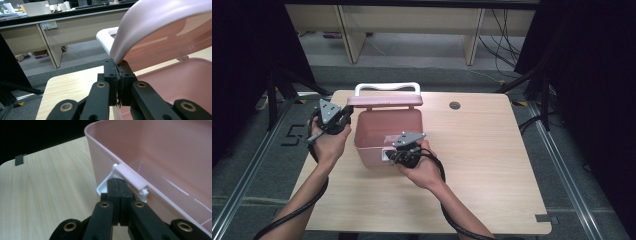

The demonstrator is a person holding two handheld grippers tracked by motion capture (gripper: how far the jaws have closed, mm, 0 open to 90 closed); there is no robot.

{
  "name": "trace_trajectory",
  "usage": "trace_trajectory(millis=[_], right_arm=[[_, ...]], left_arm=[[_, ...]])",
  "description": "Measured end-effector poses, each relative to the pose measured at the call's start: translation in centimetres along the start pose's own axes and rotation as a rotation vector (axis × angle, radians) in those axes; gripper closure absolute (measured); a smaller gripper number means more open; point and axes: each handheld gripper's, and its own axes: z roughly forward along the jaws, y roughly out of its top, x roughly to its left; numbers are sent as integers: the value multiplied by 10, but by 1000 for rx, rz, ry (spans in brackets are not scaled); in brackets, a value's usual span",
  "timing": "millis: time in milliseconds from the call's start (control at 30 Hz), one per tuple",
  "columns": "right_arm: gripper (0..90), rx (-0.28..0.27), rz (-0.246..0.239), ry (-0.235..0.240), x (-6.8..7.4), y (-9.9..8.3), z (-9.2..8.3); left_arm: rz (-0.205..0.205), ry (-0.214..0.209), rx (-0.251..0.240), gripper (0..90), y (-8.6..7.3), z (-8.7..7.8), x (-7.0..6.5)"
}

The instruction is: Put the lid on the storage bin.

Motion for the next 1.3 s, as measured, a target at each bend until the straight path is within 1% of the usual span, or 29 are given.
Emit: trace_trajectory(millis=[67,267,333,367,433,467,500,533,567,600,633,667,700,733,800,833,900,933,967,1000,1033,1067,1100,1133,1167,1200,1267,1300], right_arm=[[900,6,11,-7,1,0,-1],[900,3,13,-7,1,0,-1],[900,1,13,-10,1,0,-1],[900,-3,5,-7,1,0,-1],[900,-7,19,-6,1,1,-3],[900,-30,24,-1,1,1,-3],[900,-33,12,0,1,3,-6],[900,-42,24,-3,2,5,-8],[900,-63,19,-5,1,7,-11],[900,-67,16,-8,0,8,-14],[900,-81,22,-20,-1,9,-17],[900,-89,18,-26,-3,11,-21],[900,-103,31,-29,-4,12,-23],[900,-113,32,-39,-6,13,-25],[900,-131,33,-49,-9,13,-29],[900,-134,33,-64,-11,14,-33],[900,-150,35,-79,-14,14,-37],[900,-142,51,-83,-15,14,-39],[900,-156,65,-90,-17,13,-41],[900,-146,63,-95,-19,13,-43],[900,-154,79,-97,-20,13,-46],[900,-166,81,-101,-22,13,-47],[900,-165,82,-114,-24,13,-50],[900,-176,94,-116,-24,13,-51],[900,-185,72,-112,-27,14,-53],[900,-176,95,-119,-27,14,-55],[900,-199,93,-123,-29,15,-57],[900,-196,93,-134,-30,15,-59]], left_arm=[[2,0,-1,872,-1,0,0],[3,0,1,871,-5,-3,-1],[1,-1,1,871,-6,-3,-1],[0,-1,1,870,-7,-4,-2],[3,0,1,870,-8,-4,-2],[3,1,1,870,-9,-5,-2],[4,0,3,870,-9,-5,-2],[5,0,2,870,-10,-5,-2],[6,-1,4,870,-10,-6,-2],[6,-1,5,870,-11,-6,-2],[3,-2,6,870,-11,-6,-2],[5,-2,6,871,-12,-7,-2],[4,-1,7,870,-13,-7,-2],[2,0,7,870,-14,-7,-3],[2,1,10,871,-16,-8,-3],[3,1,13,870,-17,-8,-3],[1,-1,15,870,-19,-9,-3],[3,-1,20,871,-20,-9,-3],[4,0,18,871,-20,-9,-3],[6,0,21,871,-22,-10,-3],[9,1,25,871,-22,-10,-4],[10,1,26,871,-23,-10,-4],[8,0,25,871,-24,-10,-4],[8,-1,29,871,-24,-10,-4],[11,-1,32,871,-25,-10,-3],[8,-2,34,871,-26,-10,-4],[9,-2,39,871,-27,-10,-4],[9,-4,38,871,-28,-10,-4]])
